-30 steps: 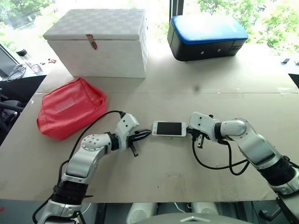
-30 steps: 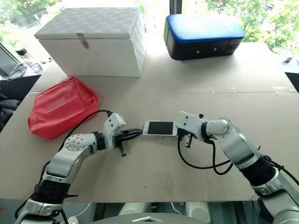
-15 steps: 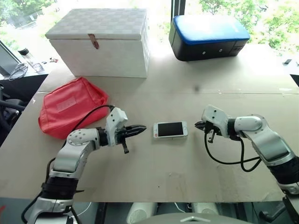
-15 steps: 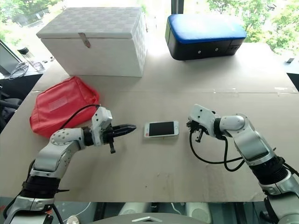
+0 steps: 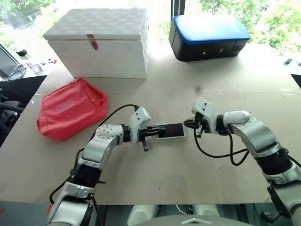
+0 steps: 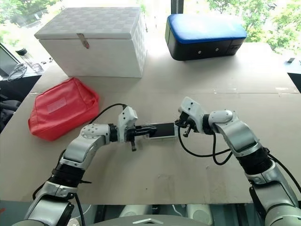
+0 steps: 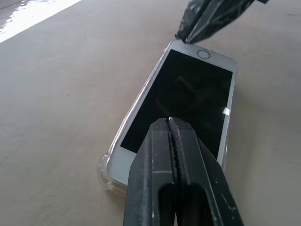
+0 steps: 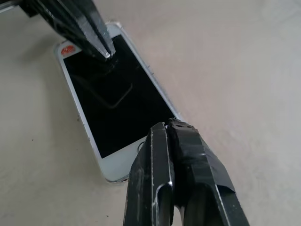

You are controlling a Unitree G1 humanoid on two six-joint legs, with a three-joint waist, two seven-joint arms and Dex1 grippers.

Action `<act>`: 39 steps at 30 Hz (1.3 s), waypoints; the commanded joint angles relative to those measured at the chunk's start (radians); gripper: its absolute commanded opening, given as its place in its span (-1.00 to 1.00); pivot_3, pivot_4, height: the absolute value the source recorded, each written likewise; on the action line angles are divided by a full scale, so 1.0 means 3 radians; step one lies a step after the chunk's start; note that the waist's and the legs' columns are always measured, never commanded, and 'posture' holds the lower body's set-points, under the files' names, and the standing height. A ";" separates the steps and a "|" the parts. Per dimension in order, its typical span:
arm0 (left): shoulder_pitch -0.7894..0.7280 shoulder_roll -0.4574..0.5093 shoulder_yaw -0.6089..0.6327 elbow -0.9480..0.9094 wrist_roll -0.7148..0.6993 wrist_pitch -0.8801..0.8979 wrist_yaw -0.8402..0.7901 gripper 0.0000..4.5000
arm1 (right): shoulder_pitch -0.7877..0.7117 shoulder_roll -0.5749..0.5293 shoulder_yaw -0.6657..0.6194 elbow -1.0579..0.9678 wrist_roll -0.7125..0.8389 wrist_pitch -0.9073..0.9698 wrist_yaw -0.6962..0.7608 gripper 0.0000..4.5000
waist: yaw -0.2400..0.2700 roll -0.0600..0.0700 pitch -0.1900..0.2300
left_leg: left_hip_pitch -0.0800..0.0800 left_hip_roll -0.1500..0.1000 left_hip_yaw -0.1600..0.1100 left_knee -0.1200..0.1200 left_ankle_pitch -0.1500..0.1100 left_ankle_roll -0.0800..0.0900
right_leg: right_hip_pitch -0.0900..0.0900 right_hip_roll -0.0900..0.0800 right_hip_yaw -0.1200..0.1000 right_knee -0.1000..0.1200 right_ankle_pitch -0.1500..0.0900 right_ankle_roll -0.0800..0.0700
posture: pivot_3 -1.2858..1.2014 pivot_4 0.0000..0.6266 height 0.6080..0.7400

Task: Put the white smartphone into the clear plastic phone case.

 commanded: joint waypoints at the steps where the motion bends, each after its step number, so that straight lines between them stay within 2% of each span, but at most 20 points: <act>1: 0.0001 -0.0008 -0.0120 0.0018 0.0102 0.0002 0.0002 -0.99 | -0.0084 0.0001 0.0265 0.0235 -0.0101 0.0324 -0.0007 -1.00 | 0.0003 -0.0004 -0.0007 | 0.0004 0.0000 -0.0001 0.0000 -0.0002 0.0003 | 0.0004 0.0000 -0.0001 0.0000 0.0000 0.0000 | 0.03 -0.52 1.00; 7: 0.0033 -0.0049 -0.0171 -0.0015 0.0128 0.0009 0.0048 -0.99 | -0.0126 -0.0105 0.0732 0.0567 -0.0250 0.0356 0.0195 -1.00 | 0.0013 -0.0004 -0.0041 | 0.0027 0.0000 -0.0001 -0.0001 -0.0009 0.0014 | 0.0025 0.0000 -0.0001 0.0000 -0.0001 0.0000 | 0.03 -0.52 1.00; 9: 0.0049 -0.0051 -0.0180 -0.0025 0.0138 0.0009 0.0049 -0.99 | -0.0149 -0.0075 0.0822 0.0702 -0.0307 0.0320 0.0214 -1.00 | 0.0015 -0.0003 -0.0057 | 0.0053 0.0000 -0.0003 -0.0006 -0.0017 0.0003 | 0.0050 -0.0001 -0.0003 -0.0005 -0.0003 0.0000 | 0.03 -0.52 1.00; 13: 0.0062 -0.0068 -0.0199 -0.0069 0.0152 0.0038 0.0057 -0.99 | -0.0144 -0.0025 0.0890 0.0844 -0.0364 0.0217 0.0278 -1.00 | 0.0014 -0.0007 -0.0109 | 0.0064 0.0000 -0.0007 -0.0007 -0.0018 0.0001 | 0.0063 -0.0001 -0.0007 -0.0007 -0.0010 0.0009 | 0.03 -0.52 1.00; 16: 0.0044 -0.0085 -0.0183 -0.0066 0.0159 0.0058 0.0069 -0.99 | -0.0036 0.0065 0.0578 0.0787 -0.0263 -0.0031 0.0205 -1.00 | 0.0014 -0.0010 -0.0124 | 0.0067 0.0000 -0.0007 -0.0007 -0.0018 0.0001 | 0.0065 0.0000 -0.0007 -0.0007 -0.0011 0.0010 | 0.03 -0.52 1.00; 20: 0.0047 -0.0096 -0.0161 -0.0052 0.0161 0.0055 0.0080 -0.99 | 0.0148 0.0152 -0.0175 0.0266 0.0208 -0.0269 0.0270 -1.00 | 0.0016 0.0006 -0.0114 | 0.0064 0.0000 -0.0010 -0.0007 -0.0018 0.0001 | 0.0064 0.0000 -0.0008 -0.0007 -0.0010 0.0012 | 0.03 -0.52 1.00; 23: 0.0040 -0.0106 -0.0159 -0.0048 0.0160 0.0061 0.0090 -0.99 | 0.0258 0.0003 -0.0278 -0.0060 0.0357 -0.0179 0.0372 -1.00 | 0.0009 0.0013 -0.0104 | 0.0050 0.0000 -0.0010 -0.0008 -0.0017 0.0003 | 0.0049 0.0000 -0.0007 -0.0007 -0.0003 0.0002 | 0.03 -0.52 1.00; 25: 0.0035 -0.0109 -0.0157 -0.0049 0.0158 0.0067 0.0091 -0.99 | 0.0293 -0.0082 -0.0197 -0.0140 0.0356 -0.0128 0.0400 -1.00 | 0.0011 0.0016 -0.0100 | 0.0044 0.0000 -0.0010 -0.0008 -0.0015 0.0007 | 0.0043 0.0000 -0.0007 -0.0006 -0.0003 0.0002 | 0.03 -0.52 1.00; 29: 0.0029 -0.0108 -0.0151 -0.0052 0.0158 0.0069 0.0090 -0.99 | 0.0275 -0.0273 0.0374 0.0030 -0.0051 -0.0159 0.0400 -1.00 | 0.0009 0.0017 -0.0097 | 0.0044 0.0000 -0.0010 -0.0012 -0.0016 0.0005 | 0.0042 0.0000 -0.0008 -0.0007 -0.0004 0.0002 | 0.03 -0.52 1.00; 39: 0.0026 -0.0096 -0.0138 -0.0049 0.0170 0.0069 0.0089 -0.99 | 0.0081 -0.0101 0.1010 0.0634 -0.0376 -0.0118 0.0569 -1.00 | 0.0011 0.0001 -0.0112 | 0.0054 0.0001 -0.0011 -0.0012 -0.0018 0.0001 | 0.0051 -0.0001 -0.0009 -0.0007 -0.0011 0.0011 | 0.03 -0.52 1.00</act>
